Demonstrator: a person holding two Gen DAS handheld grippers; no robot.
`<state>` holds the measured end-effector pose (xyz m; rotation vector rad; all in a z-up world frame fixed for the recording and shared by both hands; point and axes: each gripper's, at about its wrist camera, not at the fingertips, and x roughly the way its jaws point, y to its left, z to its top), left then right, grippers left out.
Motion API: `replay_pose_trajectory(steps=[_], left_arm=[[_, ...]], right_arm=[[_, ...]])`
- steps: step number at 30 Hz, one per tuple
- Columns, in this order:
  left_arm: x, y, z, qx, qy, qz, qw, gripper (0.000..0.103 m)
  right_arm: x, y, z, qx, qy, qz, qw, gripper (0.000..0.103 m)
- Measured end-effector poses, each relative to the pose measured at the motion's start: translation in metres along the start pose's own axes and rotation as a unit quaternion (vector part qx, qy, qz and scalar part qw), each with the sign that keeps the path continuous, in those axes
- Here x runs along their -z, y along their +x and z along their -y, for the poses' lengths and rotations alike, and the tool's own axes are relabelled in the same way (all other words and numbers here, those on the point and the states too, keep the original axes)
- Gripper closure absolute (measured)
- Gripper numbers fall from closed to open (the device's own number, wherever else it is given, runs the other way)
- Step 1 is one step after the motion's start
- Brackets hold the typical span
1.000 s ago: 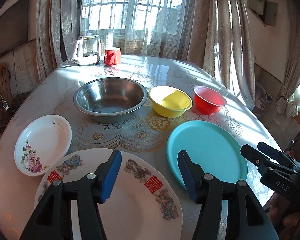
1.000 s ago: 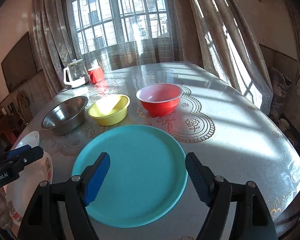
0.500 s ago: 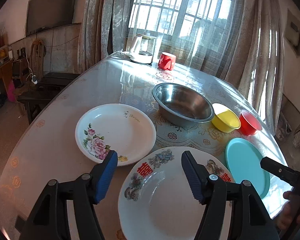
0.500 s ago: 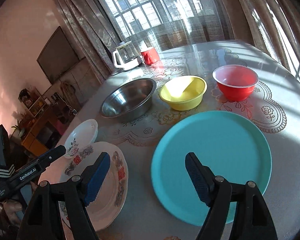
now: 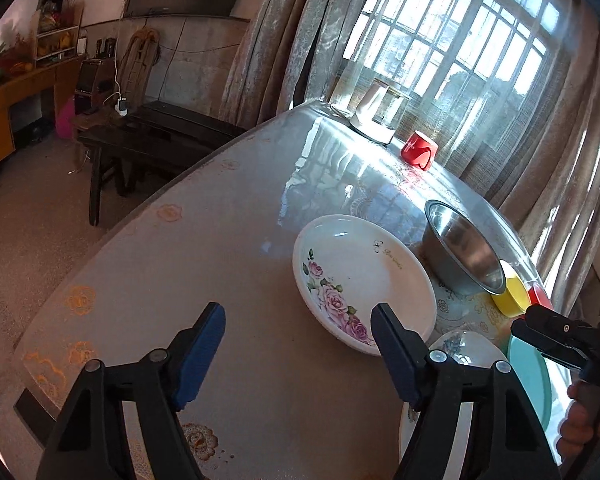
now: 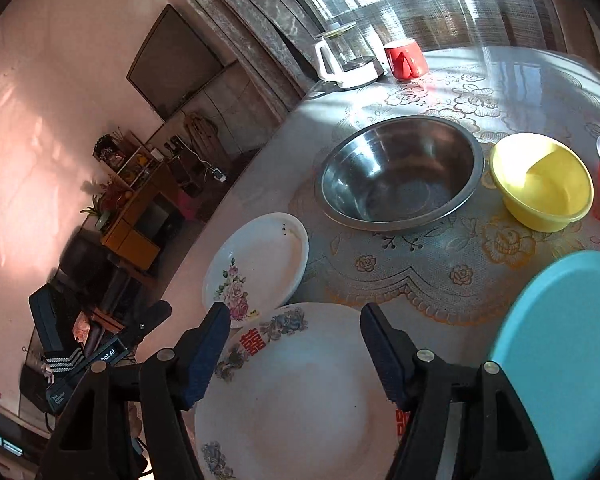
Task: Organize plates and bowls
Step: 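Grasp the rim of the small rose-pattern plate with the right gripper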
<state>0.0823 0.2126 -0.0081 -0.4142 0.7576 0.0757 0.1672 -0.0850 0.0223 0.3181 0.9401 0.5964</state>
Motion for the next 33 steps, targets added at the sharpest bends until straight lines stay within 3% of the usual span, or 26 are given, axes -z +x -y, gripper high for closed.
replay_pose_trajectory(steps=[1, 4, 8, 10, 19, 22, 33], left_arm=[[-0.002, 0.005, -0.004, 0.002, -0.007, -0.008, 0.9999, 0.039], [-0.005, 0.017, -0.013, 0.016, -0.034, -0.028, 0.9989, 0.044], [-0.010, 0.026, -0.014, 0.033, -0.041, -0.026, 0.9983, 0.054], [-0.013, 0.031, -0.013, 0.043, -0.041, -0.024, 0.9979, 0.057], [-0.015, 0.070, -0.006, 0.069, -0.045, -0.068, 0.9942, 0.067], [-0.015, 0.075, 0.003, 0.065, -0.028, -0.063, 0.9955, 0.067], [-0.020, 0.064, 0.015, 0.051, 0.009, -0.042, 0.9977, 0.066]], right_arm=[[-0.004, 0.009, -0.003, 0.000, 0.001, -0.007, 1.000, 0.037], [-0.014, 0.032, -0.007, 0.004, 0.008, -0.028, 1.000, 0.046], [-0.023, 0.059, -0.009, 0.020, 0.015, -0.047, 0.999, 0.065], [-0.027, 0.071, -0.007, 0.031, 0.023, -0.055, 0.998, 0.068], [-0.033, 0.109, 0.005, 0.046, 0.035, -0.096, 0.994, 0.079], [-0.030, 0.118, 0.004, 0.050, 0.023, -0.106, 0.993, 0.080], [-0.029, 0.111, -0.003, 0.047, 0.004, -0.081, 0.996, 0.081]])
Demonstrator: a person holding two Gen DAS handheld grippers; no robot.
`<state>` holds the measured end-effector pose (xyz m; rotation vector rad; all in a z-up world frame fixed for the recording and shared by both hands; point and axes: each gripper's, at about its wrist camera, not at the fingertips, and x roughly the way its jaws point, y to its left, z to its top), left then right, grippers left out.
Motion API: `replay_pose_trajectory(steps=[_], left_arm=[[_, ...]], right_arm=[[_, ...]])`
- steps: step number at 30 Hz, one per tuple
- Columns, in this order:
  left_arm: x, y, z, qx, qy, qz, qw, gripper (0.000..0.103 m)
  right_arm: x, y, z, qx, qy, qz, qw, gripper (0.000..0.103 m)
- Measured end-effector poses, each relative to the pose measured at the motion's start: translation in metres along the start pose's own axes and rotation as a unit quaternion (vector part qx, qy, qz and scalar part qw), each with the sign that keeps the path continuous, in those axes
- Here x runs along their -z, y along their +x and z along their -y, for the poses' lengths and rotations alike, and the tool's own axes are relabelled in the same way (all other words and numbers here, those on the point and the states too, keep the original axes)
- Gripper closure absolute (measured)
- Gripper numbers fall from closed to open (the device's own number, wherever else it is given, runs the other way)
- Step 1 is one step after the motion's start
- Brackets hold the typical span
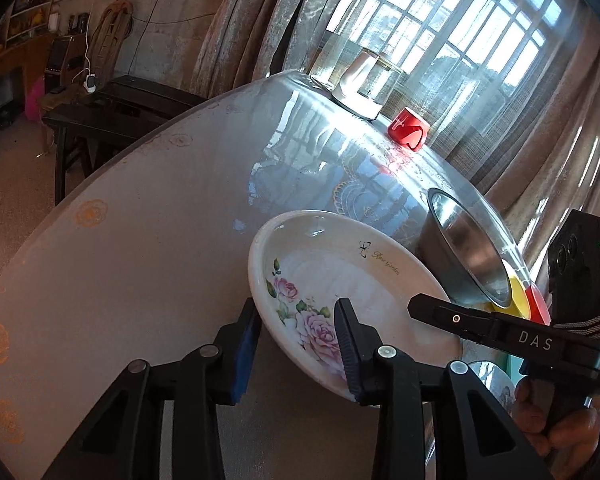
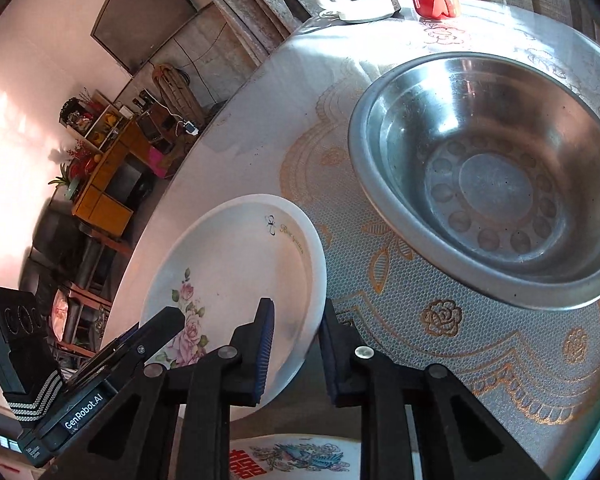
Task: Organize plates and bowls
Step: 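Grasp the rim of the small rose-pattern plate with the right gripper, then carry the rose-pattern plate onto the teal plate with the right gripper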
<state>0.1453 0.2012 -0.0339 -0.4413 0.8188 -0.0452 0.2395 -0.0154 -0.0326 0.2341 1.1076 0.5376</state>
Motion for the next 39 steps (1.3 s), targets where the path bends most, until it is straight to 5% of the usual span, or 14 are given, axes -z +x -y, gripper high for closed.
replay_pose_trajectory(steps=[22, 39], left_arm=[[0.023, -0.068, 0.070, 0.055, 0.075, 0.056, 0.9941, 0.065], [0.076, -0.059, 0.198, 0.127, 0.183, 0.003, 0.9749, 0.064]], right_arm=[[0.055, -0.106, 0.013, -0.012, -0.006, 0.098, 0.995, 0.081], [0.128, -0.193, 0.093, 0.043, 0.085, 0.149, 0.984, 0.081]])
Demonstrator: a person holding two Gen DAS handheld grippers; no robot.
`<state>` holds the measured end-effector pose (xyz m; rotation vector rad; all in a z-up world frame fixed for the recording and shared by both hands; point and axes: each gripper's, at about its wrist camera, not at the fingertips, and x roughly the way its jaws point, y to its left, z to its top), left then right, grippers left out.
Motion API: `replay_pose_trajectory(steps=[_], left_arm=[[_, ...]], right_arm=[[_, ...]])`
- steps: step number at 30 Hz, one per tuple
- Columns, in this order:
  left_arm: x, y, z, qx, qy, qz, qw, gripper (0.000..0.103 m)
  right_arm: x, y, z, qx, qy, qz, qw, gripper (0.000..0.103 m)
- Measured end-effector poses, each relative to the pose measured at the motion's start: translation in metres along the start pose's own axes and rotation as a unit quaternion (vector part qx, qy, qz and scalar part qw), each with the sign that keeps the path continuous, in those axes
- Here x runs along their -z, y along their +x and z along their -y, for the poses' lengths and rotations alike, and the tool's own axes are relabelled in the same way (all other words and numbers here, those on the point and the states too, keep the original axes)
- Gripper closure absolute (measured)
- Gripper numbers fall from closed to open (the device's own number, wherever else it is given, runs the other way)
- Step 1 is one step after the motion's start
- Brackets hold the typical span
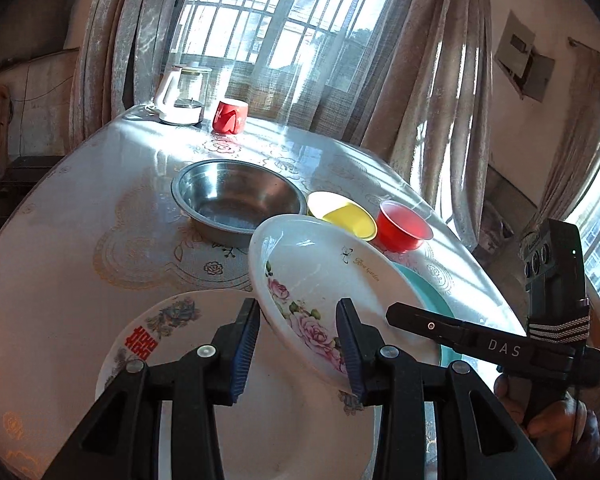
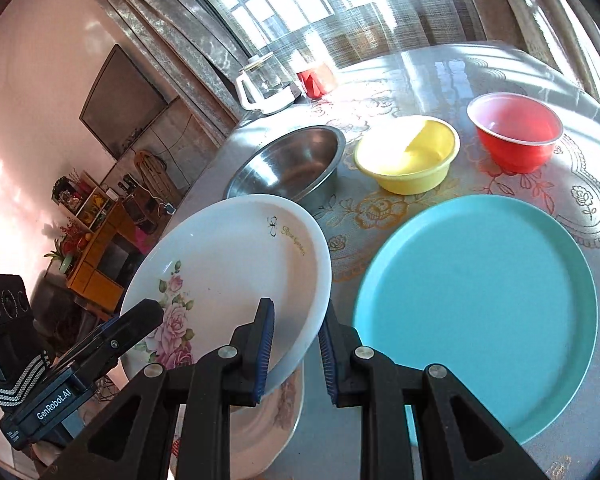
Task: Organize plates and bowls
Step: 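Carry the rose-pattern plate onto the teal plate with the right gripper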
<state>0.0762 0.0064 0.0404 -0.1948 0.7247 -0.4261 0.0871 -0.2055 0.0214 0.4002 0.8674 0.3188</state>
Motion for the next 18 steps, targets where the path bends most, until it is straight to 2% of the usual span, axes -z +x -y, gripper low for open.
replay_pose_trajectory(steps=[12, 18], left_arm=[[0.012, 0.052, 0.068, 0.035, 0.048, -0.063, 0.9962, 0.063], [0.016, 0.072, 0.083, 0.036, 0.058, -0.086, 0.9940, 0.061]], right_arm=[[0.011, -0.032, 0.077, 0.051, 0.074, 0.023, 0.996, 0.081], [0.016, -0.033, 0.104, 0.061, 0.102, 0.024, 0.993, 0.081]])
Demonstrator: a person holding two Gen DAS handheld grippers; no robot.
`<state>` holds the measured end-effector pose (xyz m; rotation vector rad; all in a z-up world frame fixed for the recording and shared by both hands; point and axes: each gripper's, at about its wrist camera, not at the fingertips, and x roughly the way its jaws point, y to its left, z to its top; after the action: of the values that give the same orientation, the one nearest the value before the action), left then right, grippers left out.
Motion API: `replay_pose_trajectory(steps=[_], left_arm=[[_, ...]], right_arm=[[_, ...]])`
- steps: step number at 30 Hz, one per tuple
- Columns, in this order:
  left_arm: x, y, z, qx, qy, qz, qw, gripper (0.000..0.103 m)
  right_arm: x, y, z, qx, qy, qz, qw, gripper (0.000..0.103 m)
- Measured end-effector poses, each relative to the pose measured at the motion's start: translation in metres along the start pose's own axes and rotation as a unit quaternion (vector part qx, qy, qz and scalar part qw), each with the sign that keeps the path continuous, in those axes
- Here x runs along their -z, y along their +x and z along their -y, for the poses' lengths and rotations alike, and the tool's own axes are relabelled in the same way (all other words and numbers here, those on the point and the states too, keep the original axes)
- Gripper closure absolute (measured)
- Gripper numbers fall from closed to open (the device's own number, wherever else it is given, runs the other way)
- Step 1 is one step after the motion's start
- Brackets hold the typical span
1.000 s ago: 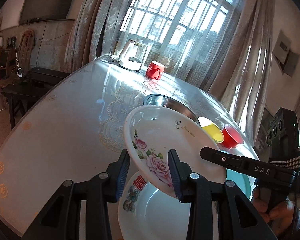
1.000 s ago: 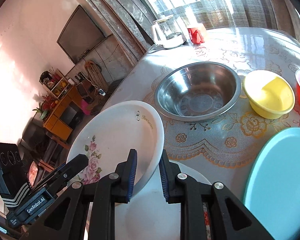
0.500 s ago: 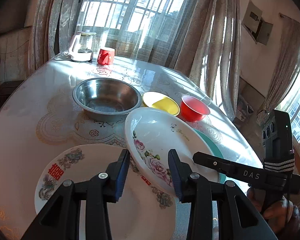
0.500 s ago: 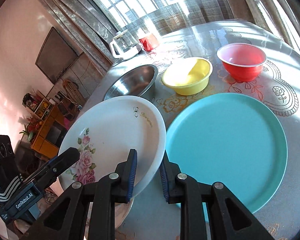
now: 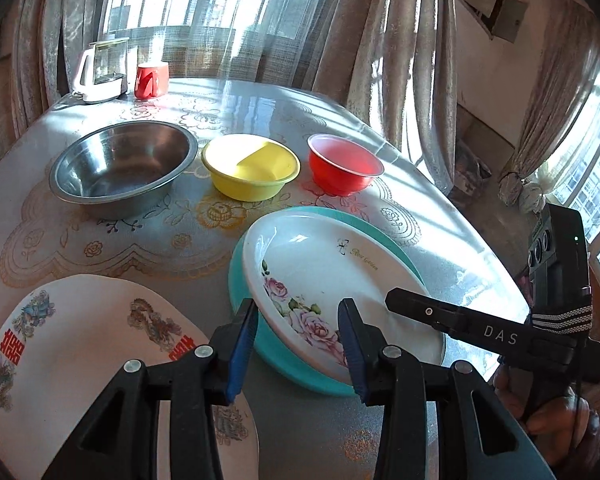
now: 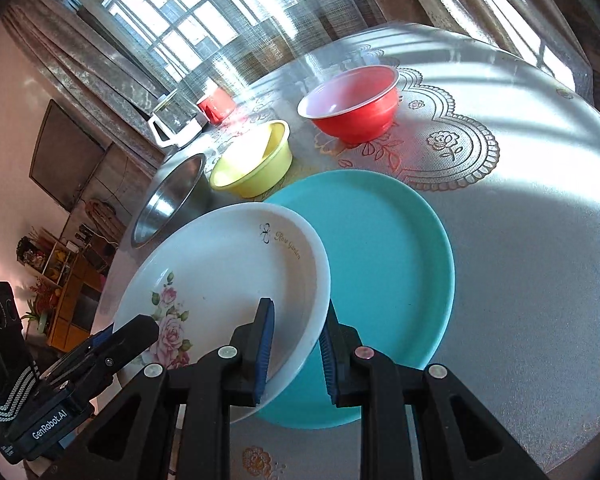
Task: Organize plates and bowls
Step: 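Carry the rose-pattern plate onto the teal plate with the right gripper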
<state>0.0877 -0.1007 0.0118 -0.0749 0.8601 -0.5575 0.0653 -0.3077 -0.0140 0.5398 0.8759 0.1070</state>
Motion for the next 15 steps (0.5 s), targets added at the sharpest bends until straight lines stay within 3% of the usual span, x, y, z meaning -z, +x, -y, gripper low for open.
replay_pose_trajectory(steps=[9, 15], left_arm=[[0.001, 0.030, 0.010, -0.013, 0.005, -0.038, 0.9992, 0.060], [0.002, 0.047, 0.010, -0.025, 0.008, -0.054, 0.9982, 0.060]], right_arm=[[-0.001, 0.003, 0.018, 0.025, 0.009, 0.004, 1.000, 0.079], [-0.001, 0.006, 0.015, 0.061, -0.017, 0.011, 0.998, 0.079]])
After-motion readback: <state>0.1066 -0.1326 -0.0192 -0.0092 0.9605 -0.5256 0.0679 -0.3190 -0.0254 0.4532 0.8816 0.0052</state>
